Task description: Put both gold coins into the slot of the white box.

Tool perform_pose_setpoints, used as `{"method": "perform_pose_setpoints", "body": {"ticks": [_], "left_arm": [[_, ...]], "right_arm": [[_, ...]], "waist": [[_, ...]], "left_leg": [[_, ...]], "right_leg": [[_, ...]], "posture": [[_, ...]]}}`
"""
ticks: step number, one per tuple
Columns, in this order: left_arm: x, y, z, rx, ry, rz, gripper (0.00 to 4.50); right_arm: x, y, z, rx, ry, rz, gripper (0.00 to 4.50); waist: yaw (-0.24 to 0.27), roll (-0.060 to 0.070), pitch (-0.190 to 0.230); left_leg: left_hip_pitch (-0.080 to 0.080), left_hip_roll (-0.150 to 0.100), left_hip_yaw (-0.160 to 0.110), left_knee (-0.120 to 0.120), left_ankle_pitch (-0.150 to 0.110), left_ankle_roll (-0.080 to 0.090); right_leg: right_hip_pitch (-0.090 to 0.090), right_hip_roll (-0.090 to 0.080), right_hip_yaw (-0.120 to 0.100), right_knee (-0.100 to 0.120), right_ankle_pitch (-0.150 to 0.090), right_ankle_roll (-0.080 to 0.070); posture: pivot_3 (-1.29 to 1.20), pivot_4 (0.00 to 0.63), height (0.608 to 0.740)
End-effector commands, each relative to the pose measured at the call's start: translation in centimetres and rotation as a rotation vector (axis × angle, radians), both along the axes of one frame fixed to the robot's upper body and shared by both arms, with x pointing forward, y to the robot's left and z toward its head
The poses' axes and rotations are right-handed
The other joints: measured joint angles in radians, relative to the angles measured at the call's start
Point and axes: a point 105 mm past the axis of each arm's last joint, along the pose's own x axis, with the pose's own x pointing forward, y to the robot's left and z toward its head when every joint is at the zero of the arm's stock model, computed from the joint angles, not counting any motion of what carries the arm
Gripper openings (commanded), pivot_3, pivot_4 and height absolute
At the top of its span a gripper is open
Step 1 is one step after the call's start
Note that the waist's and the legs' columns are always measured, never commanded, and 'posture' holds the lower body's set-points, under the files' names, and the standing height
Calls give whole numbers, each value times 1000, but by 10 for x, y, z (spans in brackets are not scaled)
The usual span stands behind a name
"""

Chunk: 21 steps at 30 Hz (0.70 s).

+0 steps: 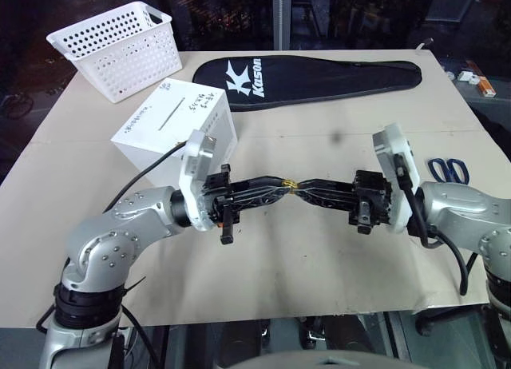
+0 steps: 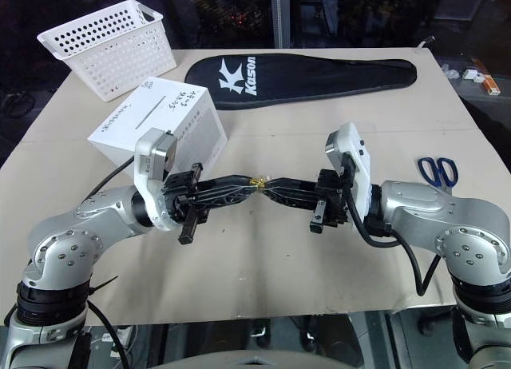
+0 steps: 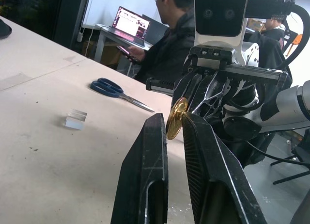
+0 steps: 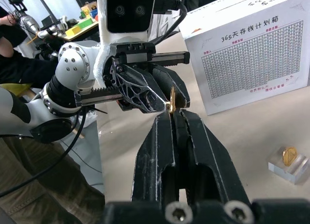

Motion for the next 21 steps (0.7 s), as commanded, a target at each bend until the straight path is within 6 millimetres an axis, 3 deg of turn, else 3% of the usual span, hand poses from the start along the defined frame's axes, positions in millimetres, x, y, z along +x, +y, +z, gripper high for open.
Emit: {"method": "perform_pose_setpoints", "body": {"ticks": [1,5,7,15,18,20,21], "left_arm": [[-4,-3,7,-10,-34,-29,567],[-3,-4,8,-20,-36,-26,567],[-2,-3,9,-24,-37,-24,23],[-2,2,13,-41,-32,-17,9],[2,9,14,-46,-35,35,0],[6,18,17,-53,-36,99,0],[7,23,20,-53,-44,138,0]], "right_arm": [[-4,2,9,26,-40,25,0],[-5,2,9,26,-40,29,0],[-5,2,9,26,-39,31,0],[-6,3,9,36,-41,36,0],[-2,-2,15,49,-85,2,918],[3,-9,21,44,-139,-52,1831],[5,-15,23,27,-169,-81,1831]], "waist": [[0,0,0],[0,0,0],[0,0,0],[0,0,0],[0,0,0],[-1,0,0],[0,0,0]], "left_leg": [[0,0,0,0,0,0],[0,0,0,0,0,0],[0,0,0,0,0,0],[0,0,0,0,0,0],[0,0,0,0,0,0],[0,0,0,0,0,0],[0,0,0,0,0,0]], "right_leg": [[0,0,0,0,0,0],[0,0,0,0,0,0],[0,0,0,0,0,0],[0,0,0,0,0,0],[0,0,0,0,0,0],[0,0,0,0,0,0],[0,0,0,0,0,0]], "posture": [[0,150,738],[0,150,738],[0,150,738],[0,150,738],[0,150,738],[0,150,738],[0,150,738]]}}
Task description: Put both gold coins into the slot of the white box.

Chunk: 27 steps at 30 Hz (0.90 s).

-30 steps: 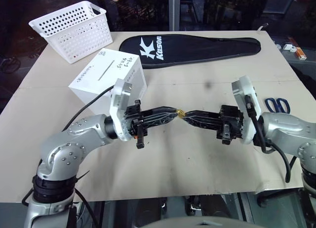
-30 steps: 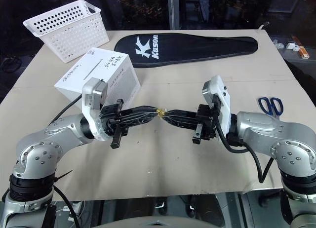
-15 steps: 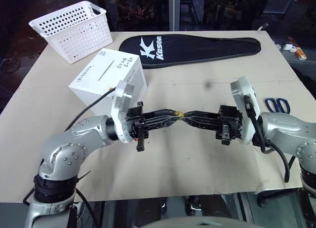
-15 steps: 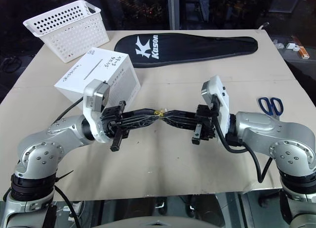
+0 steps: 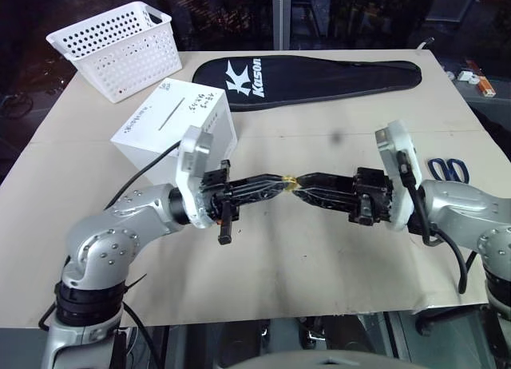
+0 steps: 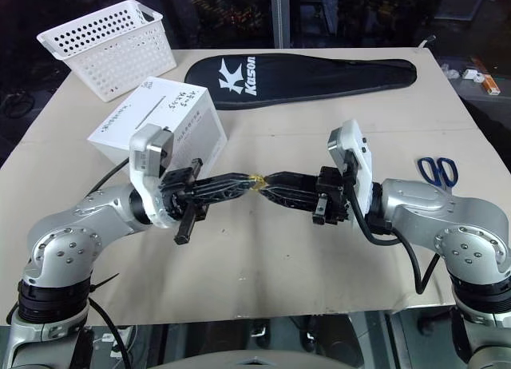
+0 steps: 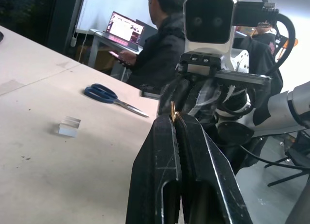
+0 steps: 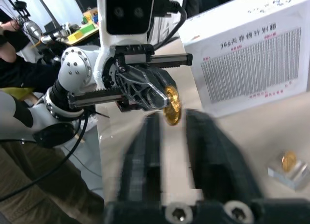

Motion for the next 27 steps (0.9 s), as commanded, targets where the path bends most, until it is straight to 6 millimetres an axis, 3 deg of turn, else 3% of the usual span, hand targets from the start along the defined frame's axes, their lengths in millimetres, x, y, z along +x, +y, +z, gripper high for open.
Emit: {"method": "perform_pose_setpoints", "body": {"ticks": [1,5,6,11,15,22,27], "left_arm": [[4,19,16,-19,-46,124,0],[20,47,42,-22,-95,325,0],[23,53,47,-16,-103,369,0],[64,99,88,108,-116,753,0],[86,123,98,173,20,829,0],[109,149,89,285,163,906,0],[110,151,80,389,183,881,0]], "right_arm": [[3,-17,19,-14,-158,-81,2575],[6,-30,30,-61,-260,-127,4232],[6,-31,31,-70,-282,-126,4460],[13,-34,50,-105,-415,-118,4460],[20,-27,58,-108,-477,-98,4460],[18,-19,58,-90,-513,-97,4460],[14,-20,60,-54,-528,-108,4460]], "waist": [[1,0,0],[2,-1,0],[2,-1,1],[2,-2,2],[1,-4,3],[0,-5,4],[-1,-8,5]], "left_leg": [[0,0,0,0,0,0],[0,0,0,0,-1,1],[0,0,0,0,-1,2],[0,0,-1,0,-1,2],[1,0,0,0,-1,1],[-2,-1,0,0,1,-2],[-2,-1,1,0,1,-2]], "right_leg": [[0,0,0,0,0,0],[0,0,0,0,0,0],[0,0,0,0,0,0],[0,0,-1,0,0,0],[0,0,0,0,0,0],[-1,-1,-1,-1,0,0],[-1,-1,-1,0,0,0]], "posture": [[0,150,738],[0,150,738],[0,150,738],[0,150,738],[0,150,738],[0,150,738],[0,150,738]]}}
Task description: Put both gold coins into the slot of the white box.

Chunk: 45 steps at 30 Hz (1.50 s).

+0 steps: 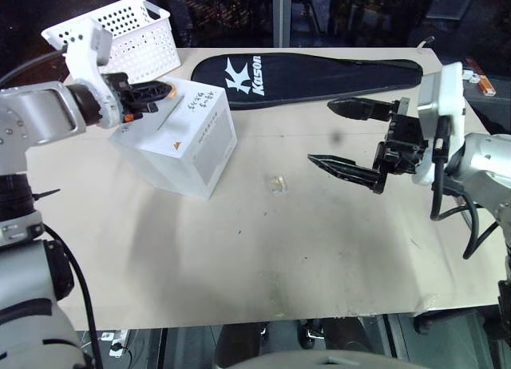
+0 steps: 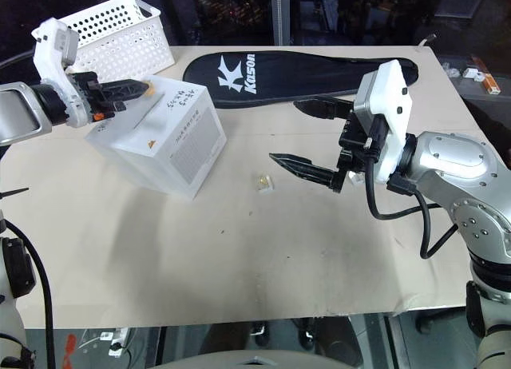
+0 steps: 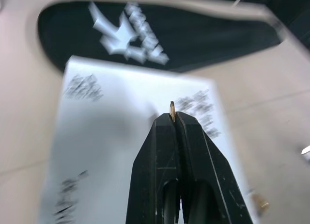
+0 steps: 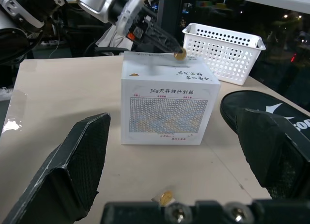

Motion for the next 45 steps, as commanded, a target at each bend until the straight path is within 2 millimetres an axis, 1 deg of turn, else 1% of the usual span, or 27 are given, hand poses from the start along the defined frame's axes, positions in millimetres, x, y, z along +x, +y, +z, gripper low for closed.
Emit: {"method": "perform_pose_setpoints", "body": {"ticks": [1,3,6,10,18,22,25,26,28,29,30,31,33,34,36,38,39,40,41,42,44,45], "left_arm": [[-4,6,13,65,-23,-8,0],[-4,6,12,71,-11,-14,0],[-7,1,13,74,3,-46,0],[-7,7,7,137,15,-14,0],[-12,1,3,233,4,-20,0],[-15,4,-2,256,23,-15,0],[-14,4,2,258,1,-4,899],[-14,5,7,255,-29,3,1529],[-16,4,22,210,-109,5,1711],[-18,3,27,190,-140,1,1711],[-33,-11,41,142,-274,-114,1711],[-47,-20,50,118,-371,-194,1711],[-76,-30,49,88,-427,-314,1711],[-91,-35,46,34,-424,-388,1711],[-116,-44,35,-46,-365,-520,1711],[-132,-50,25,-86,-305,-595,1711],[-140,-52,18,-93,-273,-613,1711],[-145,-53,6,-54,-249,-601,2235],[-151,-55,-5,-22,-221,-594,2458],[-158,-56,-15,-9,-190,-600,2933],[-166,-60,-25,-2,-160,-612,2933],[-168,-61,-36,31,-158,-599,2933]], "right_arm": [[-9,-1,13,42,-83,2,4460],[-9,-2,14,60,-85,-3,4460],[-11,-2,13,63,-83,-7,4460],[-10,-2,12,60,-78,-9,4460],[-9,-2,12,56,-70,1,4460],[-9,-3,14,72,-65,7,4460],[-9,-4,15,90,-56,12,4500],[-9,-4,15,95,-49,15,4500],[-9,-3,12,95,-30,17,4500],[-9,-3,11,93,-21,17,4500],[2,2,-1,63,27,-26,4500],[9,4,-11,37,61,-59,4500],[30,10,-35,-14,140,-157,4500],[38,13,-47,-30,187,-192,4500],[48,20,-69,-61,253,-227,4500],[50,25,-78,-69,289,-224,4500],[52,30,-85,-68,316,-223,4500],[53,37,-93,-78,331,-220,3975],[54,43,-101,-95,342,-221,3735],[56,48,-107,-114,348,-227,3238],[60,51,-115,-139,354,-241,3238],[60,57,-121,-145,374,-231,3238]], "waist": [[1,0,0],[0,0,0],[1,0,0],[0,0,0],[-1,0,0],[-1,0,0],[0,0,0],[0,0,0],[0,0,0],[0,0,0],[-2,0,0],[-8,0,0],[-21,-2,-1],[-24,-2,-1],[-28,-2,-1],[-27,-1,0],[-25,-1,0],[-25,-1,0],[-30,-1,-1],[-28,0,0],[-28,-1,0],[-26,0,0]], "left_leg": [[0,0,0,0,0,0],[0,0,0,0,0,0],[0,0,0,0,0,0],[0,0,0,0,0,0],[0,0,0,1,0,0],[0,0,0,1,0,0],[1,0,0,1,0,0],[1,0,0,1,0,0],[1,0,0,1,0,0],[1,0,0,2,0,0],[0,0,0,2,0,0],[0,0,0,2,0,0],[1,0,0,2,0,0],[1,0,1,2,0,0],[2,0,1,2,0,0],[2,0,0,2,0,0],[3,0,0,2,0,0],[2,0,0,3,0,0],[3,0,0,4,0,0],[4,0,0,4,0,0],[3,0,0,5,0,0],[3,0,0,5,0,0]], "right_leg": [[0,0,0,0,0,0],[0,0,0,0,0,0],[0,0,0,1,0,0],[0,0,0,1,0,0],[0,0,0,1,0,0],[0,0,0,1,0,0],[0,0,0,1,0,0],[0,0,0,2,0,0],[0,0,0,2,0,0],[0,0,0,2,0,0],[0,0,0,2,0,0],[0,0,0,2,0,0],[0,-1,2,2,1,-2],[0,-1,2,2,2,-3],[0,-2,2,3,2,-3],[0,-1,2,4,0,-1],[0,-2,2,5,0,0],[0,-1,2,5,0,0],[0,-1,1,6,0,0],[1,-2,2,6,0,0],[1,-2,2,6,0,0],[1,-2,2,6,0,0]], "posture": [[0,150,738],[0,150,738],[0,150,738],[0,150,738],[0,150,738],[0,150,738],[0,150,738],[0,150,738],[0,150,738],[0,150,738],[0,150,738],[0,150,738],[0,150,738],[0,150,738],[0,150,738],[0,150,738],[0,150,738],[0,150,738],[0,150,738],[0,150,738],[0,150,738],[0,150,738]]}}
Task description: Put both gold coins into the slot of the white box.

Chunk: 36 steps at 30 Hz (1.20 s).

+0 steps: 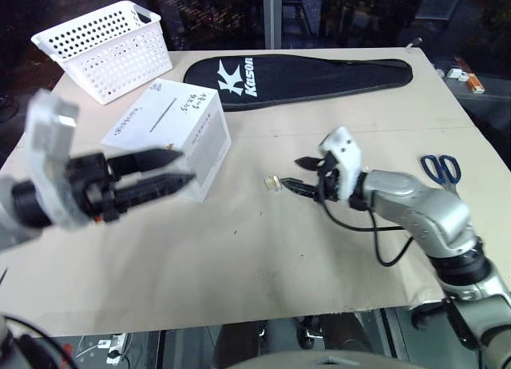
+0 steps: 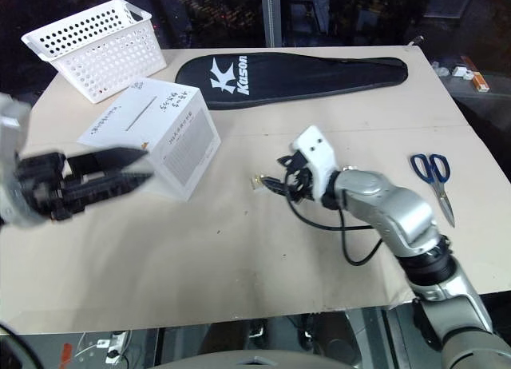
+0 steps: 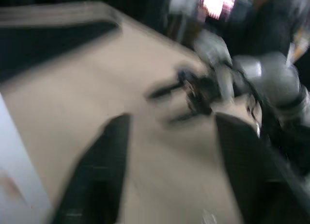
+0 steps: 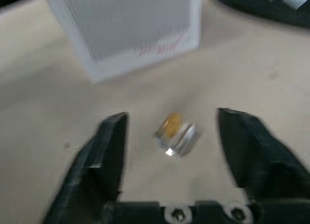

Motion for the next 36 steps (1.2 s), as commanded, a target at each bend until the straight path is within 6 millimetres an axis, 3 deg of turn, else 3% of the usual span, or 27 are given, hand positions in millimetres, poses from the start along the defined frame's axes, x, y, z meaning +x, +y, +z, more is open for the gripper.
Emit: {"method": "perform_pose_setpoints", "body": {"ticks": [1,4,9,12,15,36], "left_arm": [[-15,-7,-11,86,-89,-1,2933],[-18,-6,-28,146,-130,29,2933],[-18,-2,-38,157,-166,64,2933],[-18,-2,-45,170,-174,66,2998],[-18,-3,-48,186,-180,70,2998],[-17,-4,-51,192,-199,94,2998]], "right_arm": [[4,12,-5,-14,-6,7,3238],[11,18,-13,-32,9,-15,3238],[22,18,-14,-45,8,-64,3238],[24,19,-15,-47,6,-78,2334],[25,20,-14,-47,4,-77,1032],[31,30,-18,-50,21,-78,1032]], "waist": [[4,1,0],[4,1,0],[6,2,-1],[5,2,-1],[4,2,-1],[4,3,-1]], "left_leg": [[0,0,0,0,0,0],[1,0,0,0,-2,-4],[0,0,-2,1,-3,-5],[0,0,-2,1,-3,-4],[-1,0,-2,1,-3,-4],[-2,0,-1,0,-5,-1]], "right_leg": [[0,0,0,0,0,0],[0,0,-1,1,0,0],[0,0,-2,3,0,-2],[-1,0,-1,3,0,-2],[-1,0,-1,3,0,-1],[-3,0,-1,3,0,-1]], "posture": [[0,150,738],[0,150,738],[0,150,738],[0,150,738],[0,150,738],[0,150,738]]}}
